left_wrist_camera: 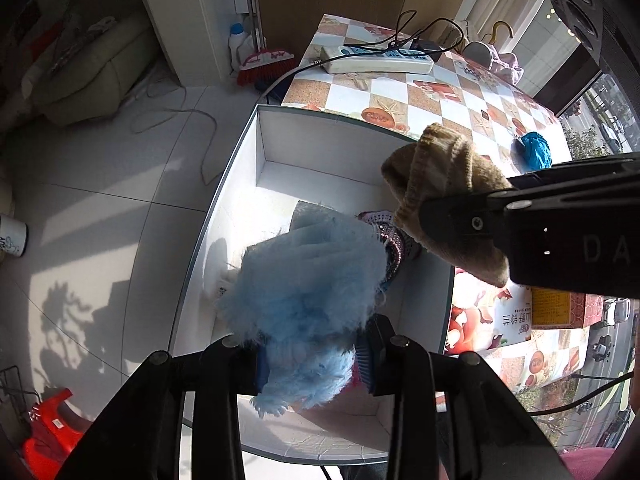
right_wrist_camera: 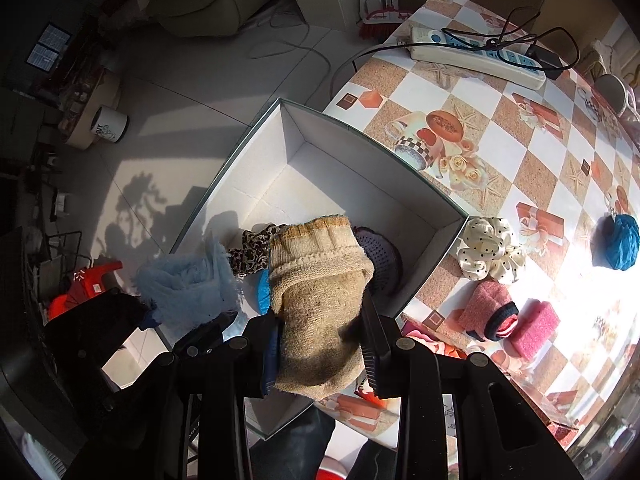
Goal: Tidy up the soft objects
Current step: 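Open both tools to drop the blue toy and beige sock into the box, then grasp the polka-dot scrunchie with the left tool while the right grasps the pink sponge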
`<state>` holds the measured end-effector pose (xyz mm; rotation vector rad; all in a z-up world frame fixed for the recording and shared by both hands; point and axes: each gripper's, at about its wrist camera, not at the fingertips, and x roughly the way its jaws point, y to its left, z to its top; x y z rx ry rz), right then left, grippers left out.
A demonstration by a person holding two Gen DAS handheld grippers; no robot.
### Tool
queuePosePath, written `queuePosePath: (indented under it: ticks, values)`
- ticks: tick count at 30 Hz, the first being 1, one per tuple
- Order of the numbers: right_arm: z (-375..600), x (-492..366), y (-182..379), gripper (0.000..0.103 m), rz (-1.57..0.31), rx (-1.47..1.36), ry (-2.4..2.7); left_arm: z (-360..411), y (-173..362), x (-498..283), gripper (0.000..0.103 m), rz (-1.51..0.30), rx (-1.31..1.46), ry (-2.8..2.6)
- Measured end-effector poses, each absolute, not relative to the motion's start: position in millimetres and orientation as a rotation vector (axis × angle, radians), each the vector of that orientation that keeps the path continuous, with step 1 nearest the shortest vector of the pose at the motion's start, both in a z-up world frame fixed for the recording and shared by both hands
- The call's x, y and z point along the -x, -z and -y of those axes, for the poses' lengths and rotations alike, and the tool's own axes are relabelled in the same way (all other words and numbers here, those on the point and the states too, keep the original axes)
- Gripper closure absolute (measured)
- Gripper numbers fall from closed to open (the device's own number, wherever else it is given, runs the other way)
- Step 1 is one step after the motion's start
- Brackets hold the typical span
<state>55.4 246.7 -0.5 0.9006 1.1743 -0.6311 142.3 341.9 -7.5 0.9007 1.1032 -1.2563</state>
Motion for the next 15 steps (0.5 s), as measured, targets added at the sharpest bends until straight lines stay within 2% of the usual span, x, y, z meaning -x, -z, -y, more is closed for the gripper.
queuePosePath:
  ticks: [1,2,4,5,8,9,10,11,12,15]
  values:
    - [-245.1,-55.3,-0.5,0.063,-1.168,-0.902,0.630,-342.5,7.5,-141.4,0.051,-1.101,-0.903,1.258]
    - [-243.5,-55.0,-1.6,0.050,-1.160,-0.905,0.629,-342.5,7.5,-140.1,0.037,-1.099,-0.909,1.257]
    - [-240.1,-53.1,-4.0,0.035,-1.134,-0.918,0.628,-343.3,8.6,-138.1,0.022,-1.101,-0.923,1.256]
    - [-238.5,-51.6,-4.7,0.031,-1.124,-0.931,0.628,-344.0,9.3,-137.2,0.022,-1.108,-0.929,1.259]
    - [-233.8,-46.0,-5.1,0.030,-1.110,-0.972,0.633,-345.1,12.3,-133.8,0.019,-1.115,-0.951,1.263]
    - [-232.7,-43.5,-5.0,0.025,-1.110,-0.983,0.637,-346.2,11.4,-133.5,0.018,-1.112,-0.942,1.270]
    - [-231.7,-40.1,-5.1,0.012,-1.115,-0.988,0.653,-346.3,9.8,-133.6,0.015,-1.114,-0.933,1.276]
    - [-231.0,-34.6,-5.8,0.003,-1.115,-0.995,0.668,-346.3,9.0,-133.5,0.005,-1.118,-0.927,1.278]
    - [-230.4,-28.3,-7.4,0.002,-1.100,-1.011,0.668,-346.0,7.7,-133.2,0.000,-1.118,-0.923,1.279]
    - [-228.7,-1.6,-14.1,0.002,-1.066,-1.086,0.671,-340.7,0.9,-130.2,0.000,-1.119,-0.888,1.323]
